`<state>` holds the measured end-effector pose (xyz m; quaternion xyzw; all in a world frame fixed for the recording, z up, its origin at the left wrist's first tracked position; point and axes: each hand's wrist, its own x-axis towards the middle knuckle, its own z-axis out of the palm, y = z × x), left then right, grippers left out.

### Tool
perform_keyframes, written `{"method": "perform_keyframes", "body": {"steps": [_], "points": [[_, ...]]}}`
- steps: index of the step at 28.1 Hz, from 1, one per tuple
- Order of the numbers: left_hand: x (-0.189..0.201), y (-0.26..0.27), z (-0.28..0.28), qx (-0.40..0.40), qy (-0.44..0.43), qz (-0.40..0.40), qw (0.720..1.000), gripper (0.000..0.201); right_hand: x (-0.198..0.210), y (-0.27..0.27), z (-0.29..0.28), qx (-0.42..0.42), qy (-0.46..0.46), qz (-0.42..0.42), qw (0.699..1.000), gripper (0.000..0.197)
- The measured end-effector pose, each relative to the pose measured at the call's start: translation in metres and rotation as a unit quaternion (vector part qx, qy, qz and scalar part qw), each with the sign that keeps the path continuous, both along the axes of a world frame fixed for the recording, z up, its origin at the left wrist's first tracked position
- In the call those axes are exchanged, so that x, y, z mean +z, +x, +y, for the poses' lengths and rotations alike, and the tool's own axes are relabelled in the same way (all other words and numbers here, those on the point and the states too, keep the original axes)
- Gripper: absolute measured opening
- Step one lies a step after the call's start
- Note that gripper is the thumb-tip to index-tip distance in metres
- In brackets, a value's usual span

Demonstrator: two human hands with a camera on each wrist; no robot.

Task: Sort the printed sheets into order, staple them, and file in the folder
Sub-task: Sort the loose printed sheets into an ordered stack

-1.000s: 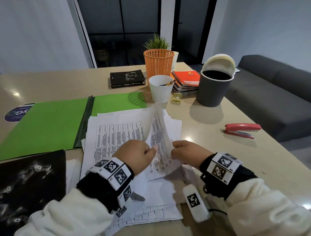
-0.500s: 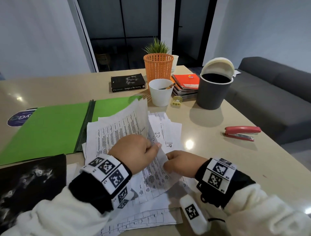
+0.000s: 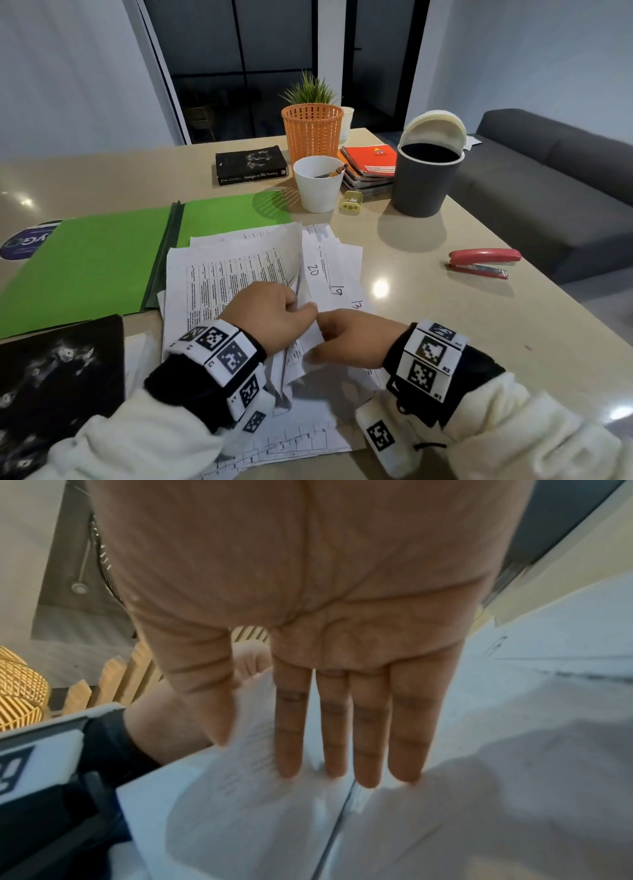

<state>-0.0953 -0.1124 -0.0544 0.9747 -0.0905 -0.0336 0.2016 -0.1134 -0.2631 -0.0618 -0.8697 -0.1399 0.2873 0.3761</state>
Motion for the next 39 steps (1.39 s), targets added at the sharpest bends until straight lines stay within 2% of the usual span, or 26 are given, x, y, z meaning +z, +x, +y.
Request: {"method": "perform_keyframes", "body": {"steps": [4,6,8,12,15,17,18,21,24,26,28,32,36,39], "points": [[0.001,-0.002,0.0,0.003,-0.013,0.003,1.0,0.056,0.005,-0.005,0.0,0.009,-0.012,0.005,1.0,0.011],[0.001,-0.003,-0.001,0.009,-0.016,0.01,1.0,0.06,0.003,-0.004,-0.001,0.028,-0.019,-0.005,0.999,0.037],[0.002,-0.002,-0.002,0.021,-0.009,0.011,1.0,0.054,0.001,-0.006,0.0,0.047,-0.012,-0.001,0.999,0.048],[0.003,0.001,0.002,0.026,0.009,0.006,1.0,0.042,-0.006,-0.001,-0.005,0.036,0.03,0.024,0.999,0.028],[0.002,0.003,0.007,0.02,-0.002,0.006,1.0,0.038,-0.007,0.006,-0.013,-0.051,0.012,-0.008,0.999,0.038],[0.001,0.003,0.009,0.019,-0.009,0.008,1.0,0.037,-0.009,0.014,-0.022,-0.132,-0.016,-0.041,0.99,0.039],[0.0,0.003,0.009,0.016,-0.008,0.01,1.0,0.035,-0.013,0.018,-0.027,-0.168,-0.009,-0.042,0.985,0.035],[0.001,0.0,0.006,-0.01,-0.007,0.011,1.0,0.01,-0.024,0.028,-0.034,-0.244,0.073,0.016,0.967,0.017],[0.002,-0.003,-0.001,-0.048,0.0,0.028,0.998,0.049,-0.029,0.028,-0.03,-0.257,0.122,0.064,0.957,0.019],[0.002,-0.004,-0.004,-0.064,0.018,0.025,0.997,0.061,-0.029,0.027,-0.028,-0.251,0.152,0.074,0.953,0.02],[-0.001,-0.003,-0.004,-0.065,0.026,0.026,0.997,0.051,-0.03,0.027,-0.029,-0.252,0.169,0.075,0.95,0.024],[-0.006,-0.001,-0.003,-0.054,0.024,0.019,0.998,0.017,-0.027,0.026,-0.029,-0.247,0.147,0.035,0.957,0.034],[-0.007,0.0,-0.005,-0.048,0.017,-0.006,0.999,0.012,-0.016,0.022,-0.025,-0.186,0.051,-0.055,0.98,0.03],[-0.008,0.0,-0.006,-0.046,0.014,-0.01,0.999,0.011,-0.015,0.023,-0.023,-0.197,0.071,-0.056,0.976,0.038]]}}
